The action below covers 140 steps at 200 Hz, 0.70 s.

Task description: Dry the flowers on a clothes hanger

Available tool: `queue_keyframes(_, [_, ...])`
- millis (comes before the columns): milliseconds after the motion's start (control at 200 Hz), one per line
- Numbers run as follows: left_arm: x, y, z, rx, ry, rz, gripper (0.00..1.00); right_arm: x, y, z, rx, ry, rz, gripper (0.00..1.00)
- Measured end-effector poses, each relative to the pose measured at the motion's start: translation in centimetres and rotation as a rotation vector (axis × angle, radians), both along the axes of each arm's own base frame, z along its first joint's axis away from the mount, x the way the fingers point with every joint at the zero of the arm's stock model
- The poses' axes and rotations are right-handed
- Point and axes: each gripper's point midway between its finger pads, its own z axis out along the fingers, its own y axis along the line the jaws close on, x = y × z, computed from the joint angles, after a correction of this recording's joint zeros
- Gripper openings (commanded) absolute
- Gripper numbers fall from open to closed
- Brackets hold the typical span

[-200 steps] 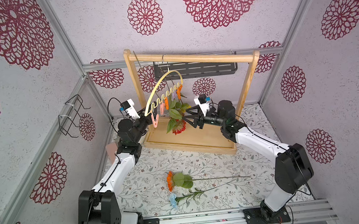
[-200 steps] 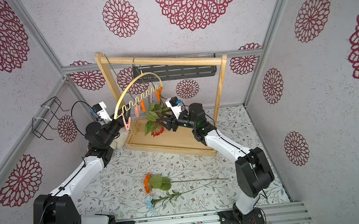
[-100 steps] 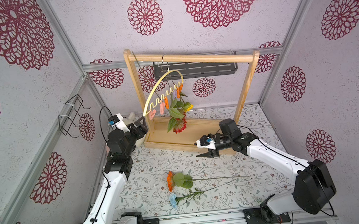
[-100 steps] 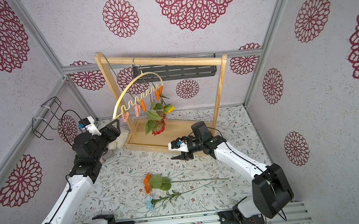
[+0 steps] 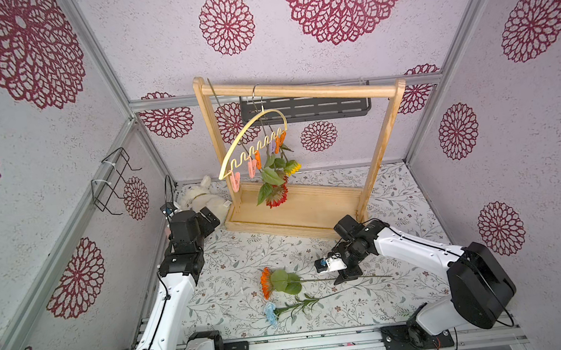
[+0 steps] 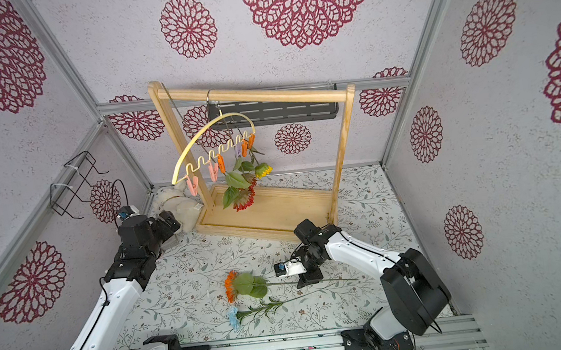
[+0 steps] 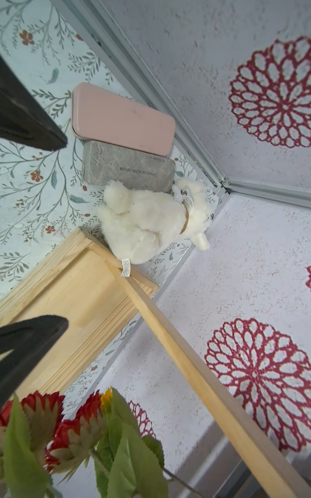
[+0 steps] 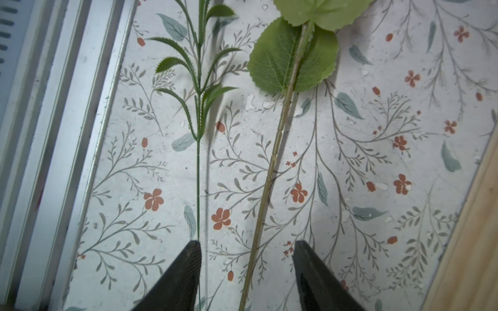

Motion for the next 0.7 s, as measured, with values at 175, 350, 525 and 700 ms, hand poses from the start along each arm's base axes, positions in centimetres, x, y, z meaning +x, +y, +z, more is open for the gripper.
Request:
queue_keyframes(175, [-0.4,0.4,-0.2,0.000,0.011,0.022,0.98,-0.1,0.3,-2.8,-0.031,0.041,-0.046,0.49])
queue_keyframes(350, [-1.0,0.9,0.0,0.011,0.009,0.052,0.98,-0.2,0.0,-4.9,-0.052,0.052,-0.079,0.41])
queue_keyframes(525, [-1.9,1.2,-0.5,0.018,0.010,0.068,0.98,0.7,0.4,-5.3,-0.029,0.011,-0.104,0.28])
queue_keyframes(700, [-2.7,1.3,-0.1,0.041,-0.010,0.061,0.97,1.2,0.8,-5.3,-0.011,-0.012,-0.110,0.13])
